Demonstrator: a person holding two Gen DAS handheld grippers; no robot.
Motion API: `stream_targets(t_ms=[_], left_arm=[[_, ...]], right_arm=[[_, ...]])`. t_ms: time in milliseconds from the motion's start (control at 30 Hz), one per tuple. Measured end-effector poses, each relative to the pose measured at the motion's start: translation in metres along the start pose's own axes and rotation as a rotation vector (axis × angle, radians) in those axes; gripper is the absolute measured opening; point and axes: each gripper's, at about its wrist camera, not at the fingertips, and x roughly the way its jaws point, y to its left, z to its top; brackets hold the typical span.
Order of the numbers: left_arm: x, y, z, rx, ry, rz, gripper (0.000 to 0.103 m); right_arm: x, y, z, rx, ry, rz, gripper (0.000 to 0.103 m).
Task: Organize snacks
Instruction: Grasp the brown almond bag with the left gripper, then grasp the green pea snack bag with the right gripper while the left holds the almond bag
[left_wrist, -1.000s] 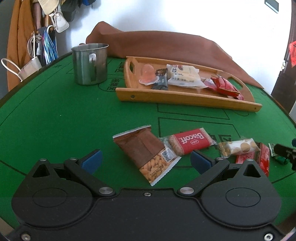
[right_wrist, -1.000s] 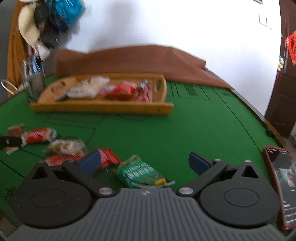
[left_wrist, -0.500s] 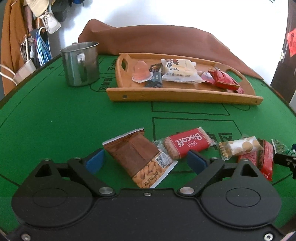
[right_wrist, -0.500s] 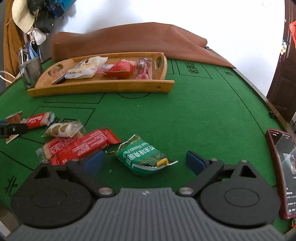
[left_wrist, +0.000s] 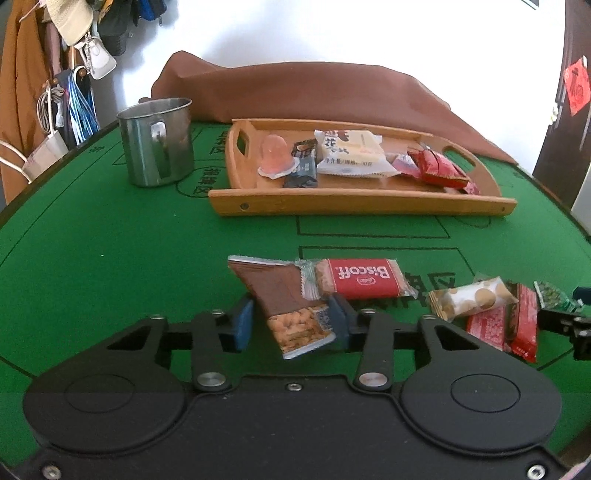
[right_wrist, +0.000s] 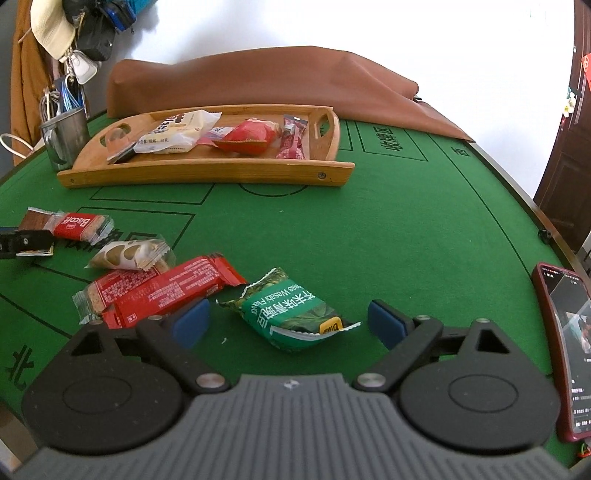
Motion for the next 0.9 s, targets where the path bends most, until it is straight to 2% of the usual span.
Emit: stream_targets(t_ms=[100, 233, 300, 400, 433, 467, 533, 633, 700, 733, 767, 833, 900], left_arm=[[-0.001, 0.008, 0.001, -0.007, 0.006, 0.012, 0.038], [-0.005, 0.012, 0.000, 0.026, -0.007, 0.127, 0.046], [-0.006, 0.012, 0.000, 0.037, -0.008, 0.161, 0.052], [-0.007, 0.011, 0.000, 0.027, -0.003, 0.122, 0.058], [-0.006, 0.009, 0.001, 0.028, -0.003, 0.105, 0.063], [-0.005, 0.007, 0.001, 0.030, -0.005, 0.100, 0.069], [0.000, 0.002, 0.003, 0.044, -0.010, 0.108, 0.072], [0.009, -0.002, 0.005, 0.050, 0.000, 0.133, 0.072], [0.014, 0.001, 0.005, 0.014, 0.016, 0.141, 0.069], [0.015, 0.003, 0.004, -0.012, 0.016, 0.129, 0.063], [0.014, 0.005, 0.004, -0.030, 0.007, 0.119, 0.050], [0.012, 0.005, 0.004, -0.019, 0.006, 0.126, 0.046], [0.010, 0.007, 0.005, -0.032, 0.016, 0.108, 0.044]], right_arm=[[0.000, 0.000, 0.000, 0.000, 0.000, 0.001, 0.096], [0.000, 0.000, 0.000, 0.000, 0.000, -0.001, 0.096], [0.000, 0.001, 0.000, 0.000, 0.000, -0.001, 0.096], [0.000, 0.000, 0.000, 0.000, -0.001, 0.000, 0.096], [0.000, 0.000, 0.000, 0.000, -0.001, 0.000, 0.096], [0.000, 0.000, -0.001, 0.000, -0.001, 0.000, 0.096], [0.000, 0.000, -0.001, 0.000, -0.001, 0.000, 0.096], [0.000, 0.001, -0.001, 0.000, -0.001, 0.000, 0.096], [0.000, 0.001, -0.001, 0.000, -0.001, 0.001, 0.096], [0.000, 0.001, -0.001, 0.000, -0.001, 0.000, 0.096], [0.000, 0.001, -0.001, 0.000, -0.002, 0.000, 0.095], [0.000, 0.000, -0.001, -0.001, -0.003, -0.001, 0.093], [-0.002, 0.001, -0.002, 0.004, -0.018, -0.016, 0.086]])
